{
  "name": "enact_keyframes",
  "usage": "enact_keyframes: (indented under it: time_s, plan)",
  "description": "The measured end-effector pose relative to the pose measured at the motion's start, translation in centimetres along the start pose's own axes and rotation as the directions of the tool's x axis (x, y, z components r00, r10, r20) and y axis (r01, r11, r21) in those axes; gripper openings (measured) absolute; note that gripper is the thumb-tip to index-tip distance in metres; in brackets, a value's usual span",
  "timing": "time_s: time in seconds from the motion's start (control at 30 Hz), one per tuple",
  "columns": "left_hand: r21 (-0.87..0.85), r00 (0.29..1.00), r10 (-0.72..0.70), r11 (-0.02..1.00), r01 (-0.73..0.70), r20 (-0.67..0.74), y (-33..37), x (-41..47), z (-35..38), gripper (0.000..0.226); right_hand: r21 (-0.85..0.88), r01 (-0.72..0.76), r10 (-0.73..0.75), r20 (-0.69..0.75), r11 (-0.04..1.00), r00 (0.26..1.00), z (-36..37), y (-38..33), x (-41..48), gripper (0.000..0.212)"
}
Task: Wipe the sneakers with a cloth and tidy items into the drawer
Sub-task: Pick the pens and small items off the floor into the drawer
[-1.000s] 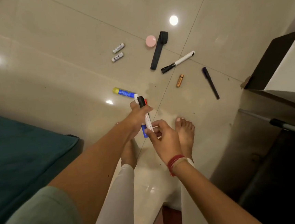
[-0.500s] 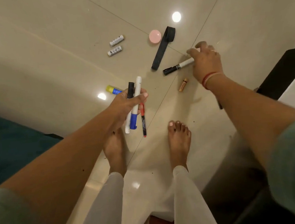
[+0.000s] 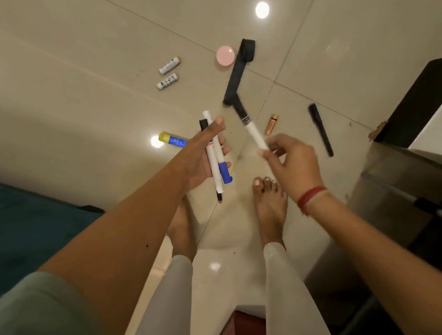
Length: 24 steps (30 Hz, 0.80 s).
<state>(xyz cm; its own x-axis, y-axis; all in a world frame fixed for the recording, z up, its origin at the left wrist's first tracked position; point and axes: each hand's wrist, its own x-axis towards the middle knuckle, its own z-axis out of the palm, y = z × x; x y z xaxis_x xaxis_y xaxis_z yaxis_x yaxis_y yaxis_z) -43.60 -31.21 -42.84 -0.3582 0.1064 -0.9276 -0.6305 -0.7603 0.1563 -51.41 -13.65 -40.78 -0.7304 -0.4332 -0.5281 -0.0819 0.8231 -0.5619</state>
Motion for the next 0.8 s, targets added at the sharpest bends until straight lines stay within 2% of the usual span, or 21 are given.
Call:
enact_keyframes:
  time_s: [0.07, 0.17, 0.23, 0.3, 0.33, 0.43, 0.5, 0.57, 0.67, 0.73, 0.8]
  plan:
    - [0.011, 1.0, -0.006, 1.0, 0.006, 0.008, -0.2, 0.1, 1.0, 0.074, 0.108, -0.037, 0.029, 0.073, 0.993, 0.997, 1.5, -1.1, -3.7, 0.009]
    - [0.115, 1.0, -0.003, 0.993, 0.005, -0.016, -0.9, 0.4, 3.1, 0.022, 0.144, -0.135, 0.123, 0.089, 0.98, 0.988, 3.5, -1.1, -5.9, 0.025]
    - [0.058, 0.999, -0.003, 0.998, 0.006, -0.04, -1.1, 0.8, 4.2, 0.004, 0.276, -0.232, 0.236, 0.018, 0.933, 0.971, 3.3, -0.5, -5.6, 0.024]
    - [0.011, 0.994, 0.011, 1.0, -0.01, -0.109, -1.1, 1.3, 5.0, 0.012, 0.367, -0.285, 0.345, -0.109, 0.886, 0.932, 2.4, 1.0, -4.0, 0.017]
    - [0.03, 0.988, 0.019, 0.999, -0.015, -0.152, -1.0, 1.5, 5.3, 0.017, 0.343, -0.314, 0.388, -0.173, 0.885, 0.905, 1.8, 2.3, -2.9, 0.021]
    - [0.172, 0.971, 0.052, 0.985, -0.011, -0.234, -0.6, 1.8, 5.5, 0.027, 0.142, -0.5, 0.518, -0.308, 0.854, 0.798, 0.5, 7.4, 1.0, 0.041]
    - [0.247, 0.968, 0.062, 0.969, 0.0, -0.243, -0.4, 1.9, 5.2, 0.03, -0.007, -0.604, 0.569, -0.327, 0.797, 0.754, -0.3, 10.3, 3.2, 0.046]
    - [0.288, 0.97, 0.04, 0.957, 0.032, -0.241, -0.3, 2.0, 4.6, 0.033, -0.145, -0.639, 0.593, -0.265, 0.755, 0.761, -1.1, 12.6, 4.9, 0.039]
    - [0.308, 0.967, 0.042, 0.95, 0.039, -0.253, -0.4, 2.1, 3.2, 0.025, -0.387, -0.577, 0.555, -0.18, 0.719, 0.812, -1.7, 14.1, 6.9, 0.034]
    - [0.28, 0.961, 0.071, 0.96, 0.007, -0.267, -0.6, 1.8, 1.9, 0.023, -0.367, -0.561, 0.536, -0.179, 0.742, 0.825, -1.5, 13.8, 7.2, 0.031]
    - [0.159, 0.953, 0.083, 0.987, -0.037, -0.292, -0.8, 1.1, 0.4, 0.024, -0.213, -0.579, 0.545, -0.199, 0.787, 0.815, -1.3, 12.1, 6.1, 0.026]
